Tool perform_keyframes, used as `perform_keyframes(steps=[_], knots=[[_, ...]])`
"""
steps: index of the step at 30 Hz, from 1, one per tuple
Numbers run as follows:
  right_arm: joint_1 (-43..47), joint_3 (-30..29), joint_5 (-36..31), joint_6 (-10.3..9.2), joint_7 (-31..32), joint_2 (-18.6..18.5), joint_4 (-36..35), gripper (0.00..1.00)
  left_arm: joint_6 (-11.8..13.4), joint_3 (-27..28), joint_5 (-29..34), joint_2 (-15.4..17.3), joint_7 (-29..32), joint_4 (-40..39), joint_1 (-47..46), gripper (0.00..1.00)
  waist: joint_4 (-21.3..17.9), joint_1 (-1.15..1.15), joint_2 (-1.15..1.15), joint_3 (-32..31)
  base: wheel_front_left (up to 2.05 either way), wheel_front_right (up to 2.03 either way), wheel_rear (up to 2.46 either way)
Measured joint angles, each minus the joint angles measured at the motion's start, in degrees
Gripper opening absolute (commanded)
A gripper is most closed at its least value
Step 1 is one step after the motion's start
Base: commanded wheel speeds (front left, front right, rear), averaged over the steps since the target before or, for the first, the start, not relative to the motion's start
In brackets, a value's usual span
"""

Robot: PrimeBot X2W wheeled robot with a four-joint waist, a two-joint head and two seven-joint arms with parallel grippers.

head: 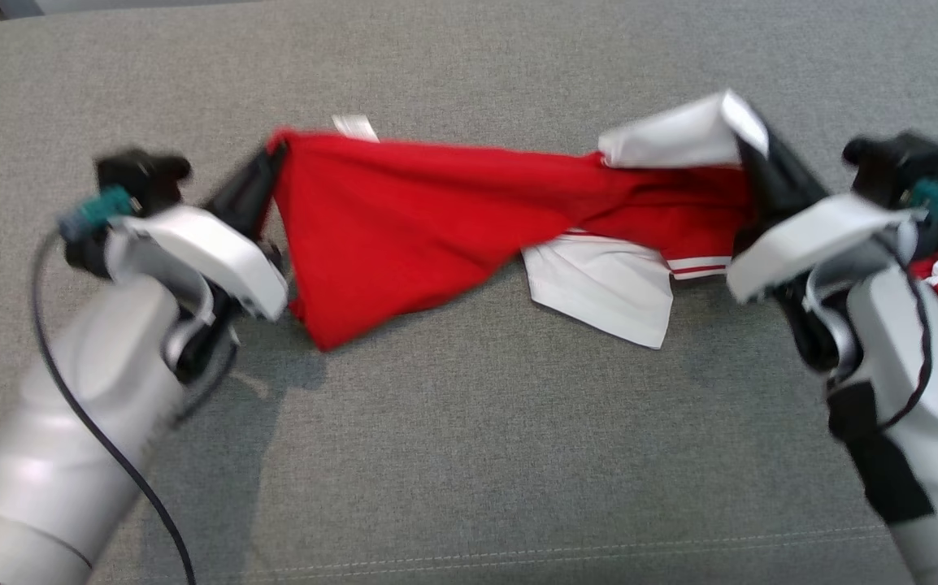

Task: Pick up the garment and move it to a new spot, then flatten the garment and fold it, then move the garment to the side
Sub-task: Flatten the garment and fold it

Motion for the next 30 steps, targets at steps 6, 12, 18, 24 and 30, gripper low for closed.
perform_keyframes(steps=[6,12,18,24,30], knots=[[-17.0,-4.8,-0.5,0.00,-2.1,-0.7,1.2,0.00,0.0,5.3,1.0,6.9,-0.5,-7.7,-12.3,0.00,-0.3,0.00,0.00,-0.8,0.00,0.00,0.00],[-20.4,-4.1,2.8,0.00,-3.6,-3.1,2.1,0.00,0.0,9.5,-0.4,9.8,-0.5,-16.3,-13.4,0.00,0.2,0.00,0.00,-4.3,0.00,0.00,0.00],[-10.0,5.1,13.9,0.00,-0.1,-5.6,-3.2,0.00,0.0,9.5,-3.3,10.3,-0.6,-17.8,0.6,0.00,1.5,0.00,0.00,-5.7,0.00,0.00,0.00],[4.5,13.8,28.8,0.00,6.5,-12.4,-11.0,0.00,0.0,10.0,-6.8,9.5,-0.4,-15.2,18.0,0.00,2.5,0.00,0.00,-7.2,0.00,0.00,0.00],[10.5,22.6,34.1,-0.01,13.7,-15.1,-12.3,0.00,0.0,11.5,-6.8,6.8,-0.4,-12.7,25.1,0.00,2.8,0.00,0.00,-8.1,0.00,0.00,0.00]])
